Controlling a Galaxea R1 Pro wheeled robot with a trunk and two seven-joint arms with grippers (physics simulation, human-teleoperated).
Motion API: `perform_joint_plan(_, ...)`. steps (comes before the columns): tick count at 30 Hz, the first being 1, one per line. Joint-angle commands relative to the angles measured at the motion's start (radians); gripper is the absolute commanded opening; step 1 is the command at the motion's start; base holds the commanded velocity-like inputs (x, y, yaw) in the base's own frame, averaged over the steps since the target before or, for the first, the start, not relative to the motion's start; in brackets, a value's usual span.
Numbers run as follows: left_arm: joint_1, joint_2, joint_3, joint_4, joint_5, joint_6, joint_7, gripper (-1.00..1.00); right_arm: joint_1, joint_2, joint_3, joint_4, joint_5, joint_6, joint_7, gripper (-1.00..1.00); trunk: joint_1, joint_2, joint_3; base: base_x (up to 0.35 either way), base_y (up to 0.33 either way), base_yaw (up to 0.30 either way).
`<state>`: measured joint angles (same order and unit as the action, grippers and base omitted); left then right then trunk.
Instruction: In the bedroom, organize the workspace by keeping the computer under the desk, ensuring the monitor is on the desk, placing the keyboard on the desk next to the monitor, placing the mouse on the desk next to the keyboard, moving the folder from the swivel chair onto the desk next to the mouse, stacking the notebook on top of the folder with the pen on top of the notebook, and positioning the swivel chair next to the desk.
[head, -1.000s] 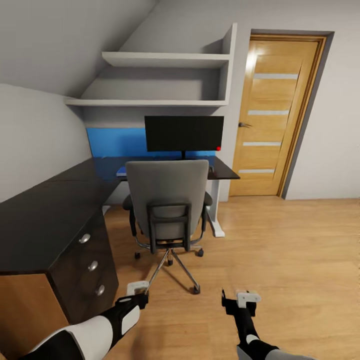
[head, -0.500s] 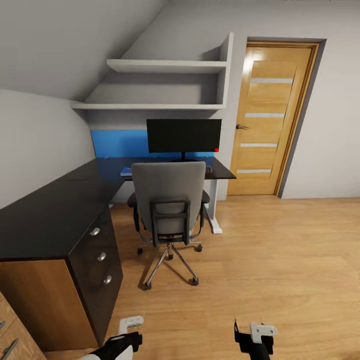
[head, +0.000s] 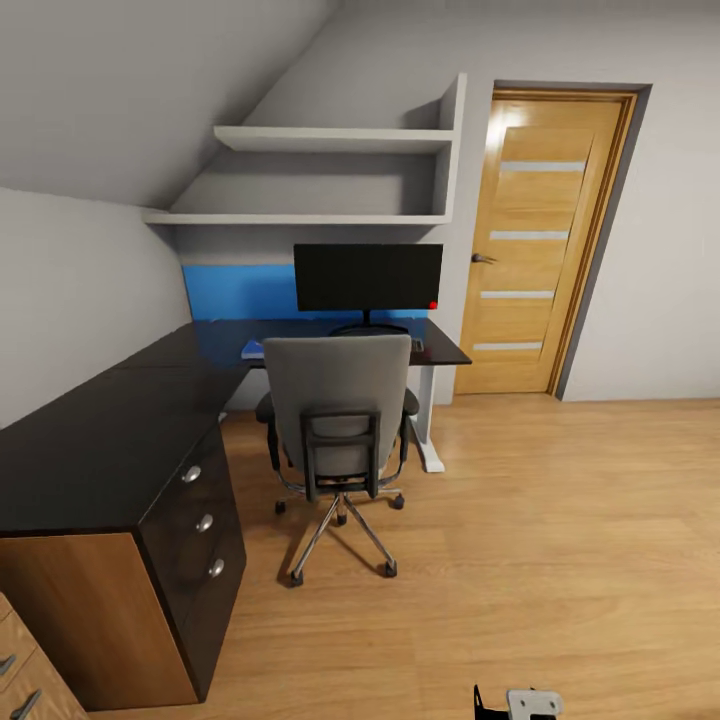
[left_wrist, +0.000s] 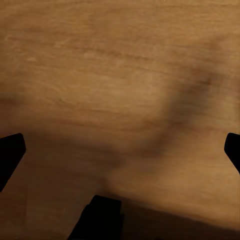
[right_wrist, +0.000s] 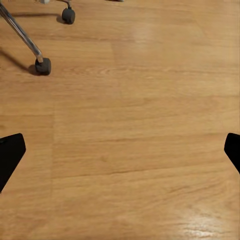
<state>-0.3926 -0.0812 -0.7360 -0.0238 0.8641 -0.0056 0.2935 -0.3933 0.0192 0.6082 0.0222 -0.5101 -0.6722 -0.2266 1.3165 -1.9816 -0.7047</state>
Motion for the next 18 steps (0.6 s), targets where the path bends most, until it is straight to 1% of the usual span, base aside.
perform_joint_plan(1, 0.000, 0.001, -0.008, -0.001, 0.009, -0.001, 0.004, 1.00, -0.001, 0.001, 0.008, 0.002, -0.004, -0.003, -0.005, 1.00, -0.004, 0.007, 0.002, 0.000, 0.000, 0.000)
perform_joint_plan(5, 0.000, 0.013, -0.008, -0.001, 0.010, -0.001, 0.004, 1.00, -0.001, 0.001, 0.008, 0.002, -0.004, -0.003, -0.005, 1.00, -0.019, 0.035, 0.015, 0.000, 0.000, 0.000)
perform_joint_plan(18, 0.000, 0.015, -0.008, -0.001, 0.011, 0.006, 0.004, 1.00, -0.001, 0.001, 0.008, 0.002, -0.004, -0.003, -0.004, 1.00, -0.069, 0.126, 0.055, 0.000, 0.000, 0.000)
